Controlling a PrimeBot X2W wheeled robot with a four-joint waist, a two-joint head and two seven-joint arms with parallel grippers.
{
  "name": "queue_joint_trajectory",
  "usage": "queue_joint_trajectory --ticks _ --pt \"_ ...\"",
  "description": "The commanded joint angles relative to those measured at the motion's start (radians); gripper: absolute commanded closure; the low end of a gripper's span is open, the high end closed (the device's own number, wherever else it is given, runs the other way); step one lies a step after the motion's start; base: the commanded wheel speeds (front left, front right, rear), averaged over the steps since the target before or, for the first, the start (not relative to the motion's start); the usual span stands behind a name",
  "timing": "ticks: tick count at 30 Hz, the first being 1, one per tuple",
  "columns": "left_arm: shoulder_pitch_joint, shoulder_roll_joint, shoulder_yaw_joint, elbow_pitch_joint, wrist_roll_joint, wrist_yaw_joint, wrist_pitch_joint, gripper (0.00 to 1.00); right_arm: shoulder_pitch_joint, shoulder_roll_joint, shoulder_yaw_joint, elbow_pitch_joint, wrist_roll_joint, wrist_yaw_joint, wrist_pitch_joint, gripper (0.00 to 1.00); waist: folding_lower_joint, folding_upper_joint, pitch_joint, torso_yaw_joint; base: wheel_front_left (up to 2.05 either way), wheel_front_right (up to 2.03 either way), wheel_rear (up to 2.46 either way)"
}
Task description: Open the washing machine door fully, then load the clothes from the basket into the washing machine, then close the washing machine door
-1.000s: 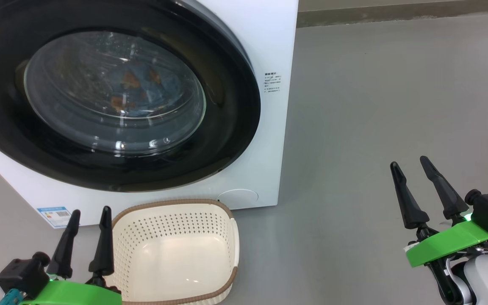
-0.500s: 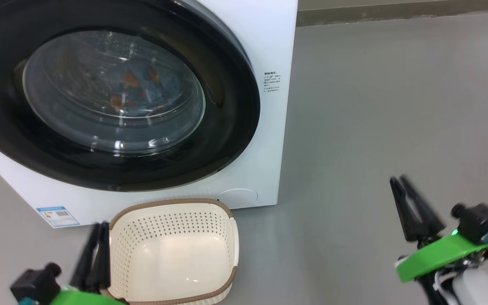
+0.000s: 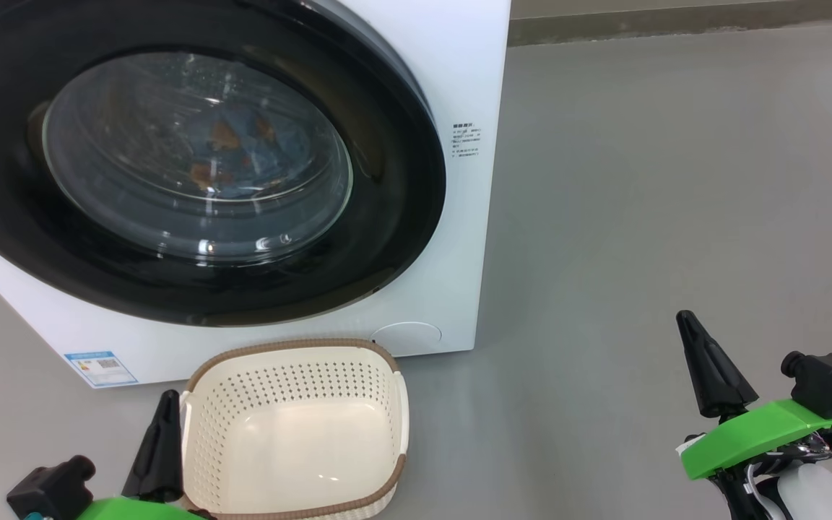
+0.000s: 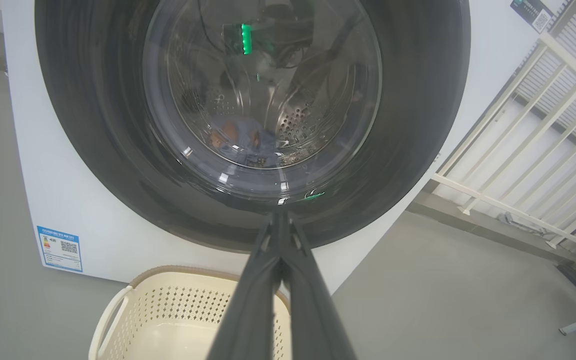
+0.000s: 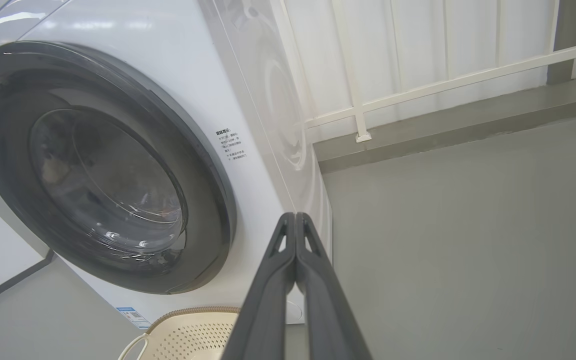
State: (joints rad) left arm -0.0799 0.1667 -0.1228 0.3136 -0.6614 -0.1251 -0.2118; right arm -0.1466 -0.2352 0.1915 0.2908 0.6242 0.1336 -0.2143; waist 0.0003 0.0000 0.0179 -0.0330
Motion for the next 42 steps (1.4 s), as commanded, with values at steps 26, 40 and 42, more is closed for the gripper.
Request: queue_joint_trajectory --ticks 26,40,42 --pt "-0.028 -0.020 0.067 -0.034 -0.229 -0.002 0.076 1.00 -0.009 0.029 -0.074 -0.030 0.238 -0.001 0.073 1.00 -0.0002 0.0000 -0.003 0.008 0.00 0.00 0.00" --pt "-0.028 -0.037 0.097 -0.040 -0.355 -0.002 0.120 1.00 -0.001 0.054 -0.112 -0.033 0.371 -0.001 0.115 1.00 -0.0002 0.0000 -0.005 0.012 0.00 0.00 0.00" --pt "-0.028 -0.039 0.101 -0.041 -0.372 -0.003 0.125 1.00 0.000 0.058 -0.117 -0.033 0.389 -0.001 0.121 1.00 -0.0002 0.0000 -0.006 0.013 0.00 0.00 0.00"
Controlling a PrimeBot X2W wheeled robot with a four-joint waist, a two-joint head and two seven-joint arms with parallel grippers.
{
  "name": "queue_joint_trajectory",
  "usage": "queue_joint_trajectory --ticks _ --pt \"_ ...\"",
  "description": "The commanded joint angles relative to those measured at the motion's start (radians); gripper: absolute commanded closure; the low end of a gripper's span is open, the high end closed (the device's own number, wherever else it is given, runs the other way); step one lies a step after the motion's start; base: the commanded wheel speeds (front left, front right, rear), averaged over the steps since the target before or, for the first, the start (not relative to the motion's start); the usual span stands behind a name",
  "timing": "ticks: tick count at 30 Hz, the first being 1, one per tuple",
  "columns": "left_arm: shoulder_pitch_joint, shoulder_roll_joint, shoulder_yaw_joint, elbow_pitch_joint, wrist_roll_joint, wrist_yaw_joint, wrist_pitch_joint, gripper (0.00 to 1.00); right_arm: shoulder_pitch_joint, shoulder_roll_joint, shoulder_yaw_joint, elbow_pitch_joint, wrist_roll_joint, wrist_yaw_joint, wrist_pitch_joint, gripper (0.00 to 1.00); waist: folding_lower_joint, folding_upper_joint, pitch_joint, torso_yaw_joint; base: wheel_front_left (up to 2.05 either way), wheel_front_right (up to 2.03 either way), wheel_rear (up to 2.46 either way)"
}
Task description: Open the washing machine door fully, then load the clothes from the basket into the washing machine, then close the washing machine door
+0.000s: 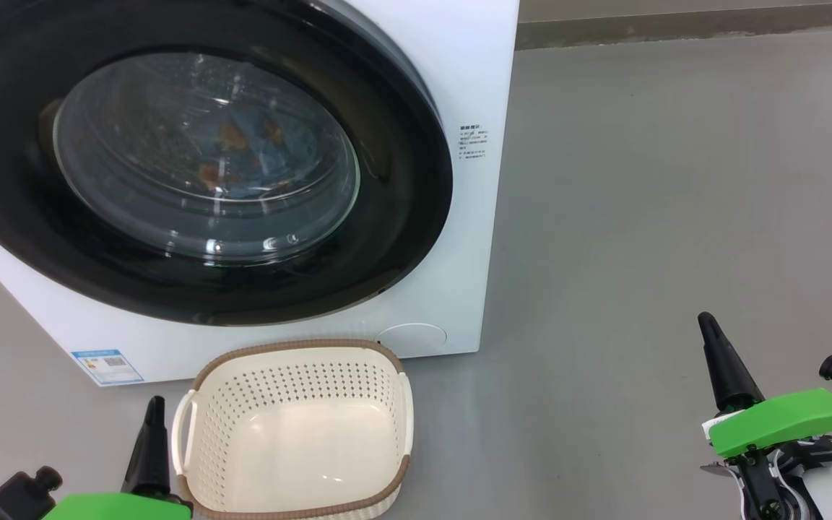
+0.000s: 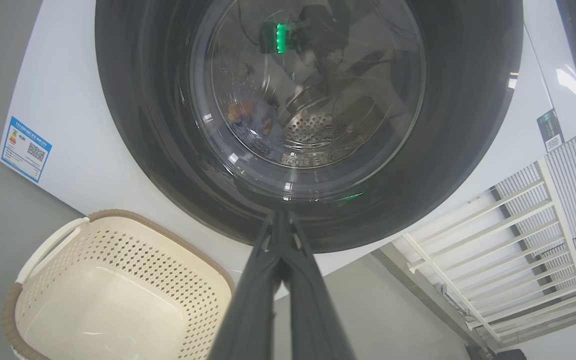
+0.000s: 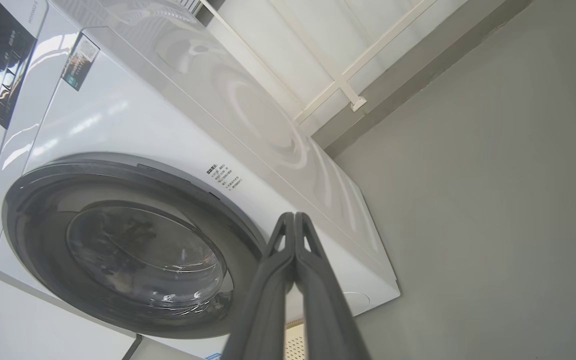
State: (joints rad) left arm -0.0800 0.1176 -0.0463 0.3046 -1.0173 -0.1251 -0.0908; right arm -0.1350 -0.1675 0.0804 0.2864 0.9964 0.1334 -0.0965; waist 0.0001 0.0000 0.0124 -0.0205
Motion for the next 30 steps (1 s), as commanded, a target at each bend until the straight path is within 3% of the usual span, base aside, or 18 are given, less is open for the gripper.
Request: queue_joint_trajectory --ticks 1,30 --pt "-0.028 0.009 0.026 -0.032 -0.024 -0.003 0.007 1.00 -0.011 -0.008 -0.009 -0.029 0.026 -0.001 0.006 1.00 0.0000 0.0000 0.000 0.001 0.00 0.00 0.00" --pt "-0.028 -0.023 0.083 -0.043 -0.260 -0.004 0.090 1.00 0.006 0.041 -0.082 -0.035 0.274 -0.002 0.088 1.00 0.0000 0.0000 -0.004 0.009 0.00 0.00 0.00"
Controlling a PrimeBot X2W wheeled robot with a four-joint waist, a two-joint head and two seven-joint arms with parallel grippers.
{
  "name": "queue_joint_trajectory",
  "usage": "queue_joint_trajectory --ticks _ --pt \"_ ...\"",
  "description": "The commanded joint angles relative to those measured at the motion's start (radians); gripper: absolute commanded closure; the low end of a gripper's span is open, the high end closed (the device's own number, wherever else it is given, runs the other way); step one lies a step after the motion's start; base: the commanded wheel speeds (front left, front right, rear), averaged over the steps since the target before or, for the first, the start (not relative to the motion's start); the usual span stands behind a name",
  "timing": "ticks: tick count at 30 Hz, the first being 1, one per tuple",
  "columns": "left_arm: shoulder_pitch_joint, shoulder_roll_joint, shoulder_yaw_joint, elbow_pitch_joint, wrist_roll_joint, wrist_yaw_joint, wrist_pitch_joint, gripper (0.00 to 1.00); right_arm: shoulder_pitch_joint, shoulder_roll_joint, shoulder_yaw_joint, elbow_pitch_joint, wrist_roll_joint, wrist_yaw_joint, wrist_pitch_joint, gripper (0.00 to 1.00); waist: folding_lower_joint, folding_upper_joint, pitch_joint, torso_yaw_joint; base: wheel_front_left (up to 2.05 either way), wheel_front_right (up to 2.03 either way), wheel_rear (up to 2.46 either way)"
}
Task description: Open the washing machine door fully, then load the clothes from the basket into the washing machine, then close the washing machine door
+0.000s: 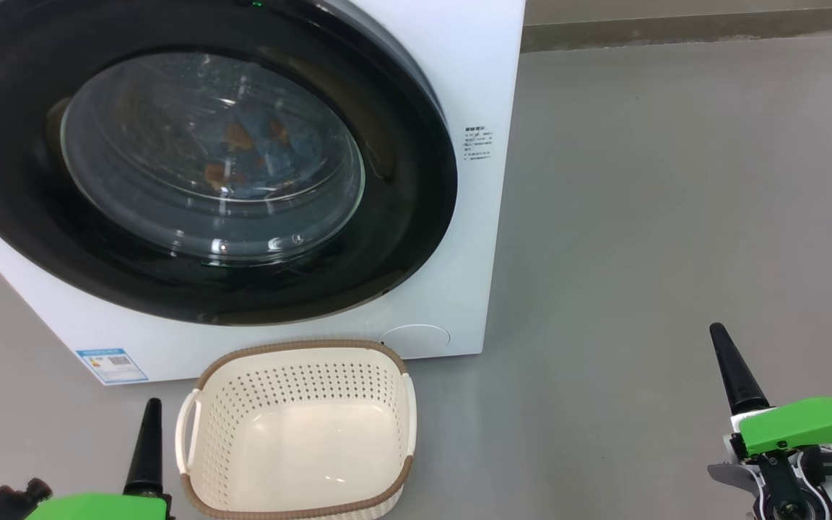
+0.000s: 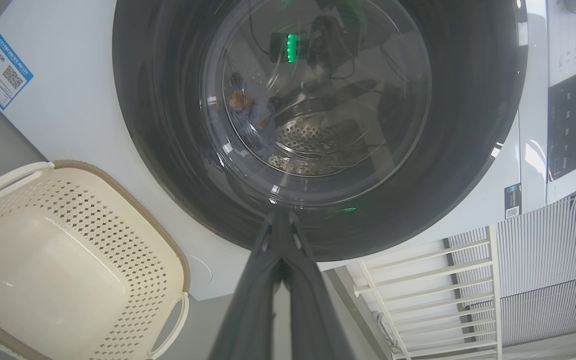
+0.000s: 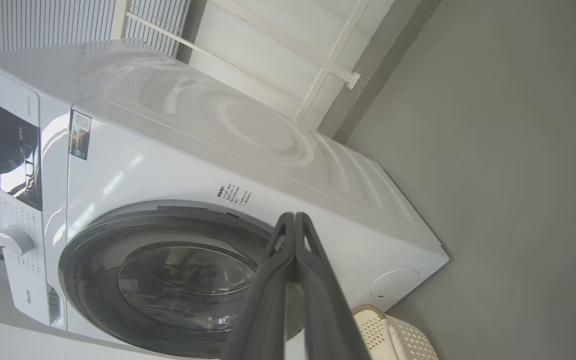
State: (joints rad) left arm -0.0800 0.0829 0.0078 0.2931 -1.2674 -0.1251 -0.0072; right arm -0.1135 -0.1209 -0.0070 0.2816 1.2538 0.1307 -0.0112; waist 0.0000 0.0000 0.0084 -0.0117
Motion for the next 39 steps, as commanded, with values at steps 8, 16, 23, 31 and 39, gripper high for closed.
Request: queue_joint_trajectory --ticks 8,16,23,31,39 --pt "-0.028 0.003 0.045 -0.035 -0.078 -0.004 0.030 1.00 -0.011 0.009 -0.016 -0.031 0.087 0.001 0.026 1.00 0.0000 0.0000 -0.001 0.002 0.00 0.00 0.00" --pt "-0.028 -0.006 0.061 -0.038 -0.145 -0.005 0.053 1.00 -0.007 0.023 -0.038 -0.033 0.157 0.001 0.050 1.00 0.0000 0.0000 -0.002 0.005 0.00 0.00 0.00" --pt "-0.028 -0.014 0.075 -0.041 -0.204 -0.005 0.074 1.00 -0.003 0.036 -0.056 -0.034 0.219 0.000 0.071 1.00 0.0000 0.0000 -0.003 0.007 0.00 0.00 0.00" --pt "-0.028 -0.023 0.091 -0.044 -0.272 -0.005 0.097 1.00 0.002 0.050 -0.078 -0.036 0.289 0.000 0.094 1.00 0.0000 0.0000 -0.004 0.009 0.00 0.00 0.00" --pt "-0.028 -0.031 0.105 -0.047 -0.331 -0.006 0.118 1.00 0.006 0.063 -0.096 -0.037 0.351 0.000 0.115 1.00 0.0000 0.0000 -0.005 0.011 0.00 0.00 0.00"
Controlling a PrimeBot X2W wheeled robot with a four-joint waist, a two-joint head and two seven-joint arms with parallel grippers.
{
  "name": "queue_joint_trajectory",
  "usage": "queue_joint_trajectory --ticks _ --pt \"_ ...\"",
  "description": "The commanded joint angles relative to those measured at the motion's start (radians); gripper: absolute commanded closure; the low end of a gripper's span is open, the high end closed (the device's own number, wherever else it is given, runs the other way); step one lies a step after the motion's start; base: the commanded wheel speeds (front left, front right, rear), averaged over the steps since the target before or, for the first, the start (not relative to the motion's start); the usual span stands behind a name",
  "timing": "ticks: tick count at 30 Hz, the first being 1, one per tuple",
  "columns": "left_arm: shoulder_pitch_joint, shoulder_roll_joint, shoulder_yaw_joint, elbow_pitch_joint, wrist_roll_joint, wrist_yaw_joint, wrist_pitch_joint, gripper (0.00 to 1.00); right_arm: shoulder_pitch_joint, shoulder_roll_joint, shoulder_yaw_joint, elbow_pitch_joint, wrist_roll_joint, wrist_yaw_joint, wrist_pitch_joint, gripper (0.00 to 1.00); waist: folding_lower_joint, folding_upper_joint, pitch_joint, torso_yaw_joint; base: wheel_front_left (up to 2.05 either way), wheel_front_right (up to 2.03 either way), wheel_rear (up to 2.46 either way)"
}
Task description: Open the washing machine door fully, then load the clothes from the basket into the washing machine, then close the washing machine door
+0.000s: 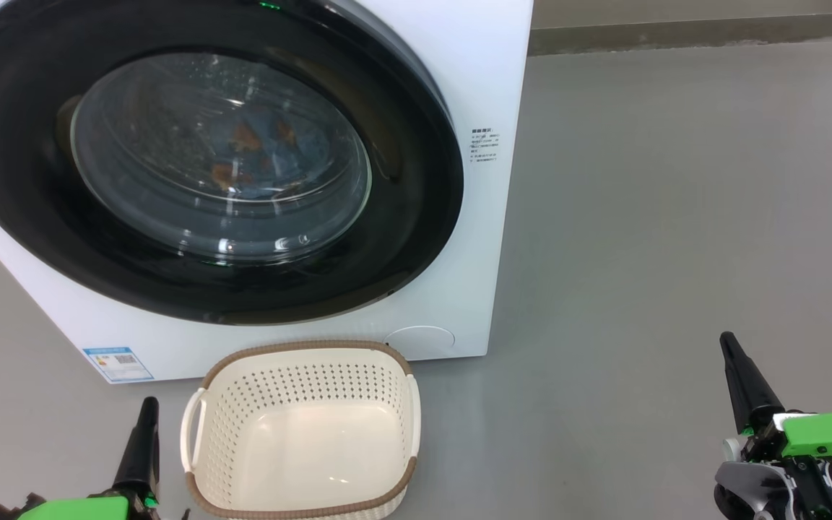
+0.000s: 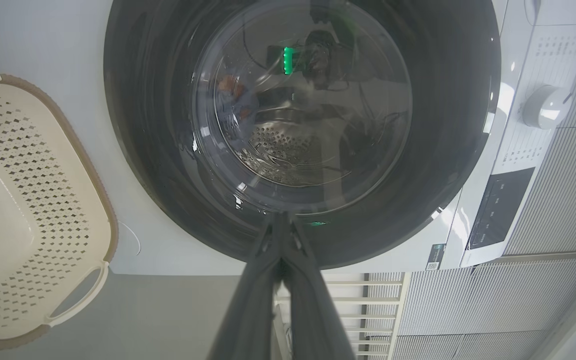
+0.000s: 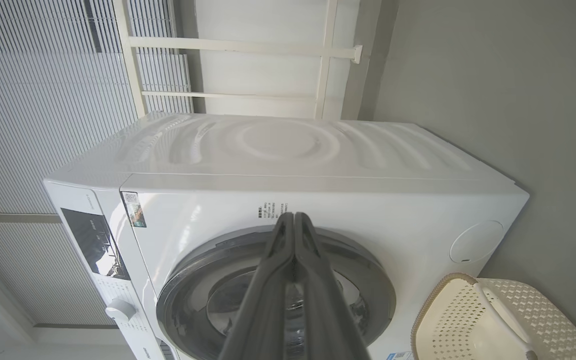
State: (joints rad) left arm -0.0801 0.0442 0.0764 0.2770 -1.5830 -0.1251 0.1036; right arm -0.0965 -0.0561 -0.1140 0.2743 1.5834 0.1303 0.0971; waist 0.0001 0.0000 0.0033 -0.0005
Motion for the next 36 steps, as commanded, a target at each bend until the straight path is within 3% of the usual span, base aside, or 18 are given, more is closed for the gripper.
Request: queue_joint_trajectory --ticks 1,36 --pt "-0.028 0.006 0.038 -0.031 -0.024 -0.006 0.010 1.00 -0.011 0.000 0.008 -0.030 0.030 0.000 0.010 1.00 0.0000 0.0000 0.000 0.000 0.00 0.00 0.00" --pt "-0.028 0.006 0.038 -0.032 -0.025 -0.006 0.010 1.00 -0.011 0.003 0.004 -0.030 0.028 0.000 0.013 1.00 0.0000 0.0000 0.000 0.001 0.00 0.00 0.00"
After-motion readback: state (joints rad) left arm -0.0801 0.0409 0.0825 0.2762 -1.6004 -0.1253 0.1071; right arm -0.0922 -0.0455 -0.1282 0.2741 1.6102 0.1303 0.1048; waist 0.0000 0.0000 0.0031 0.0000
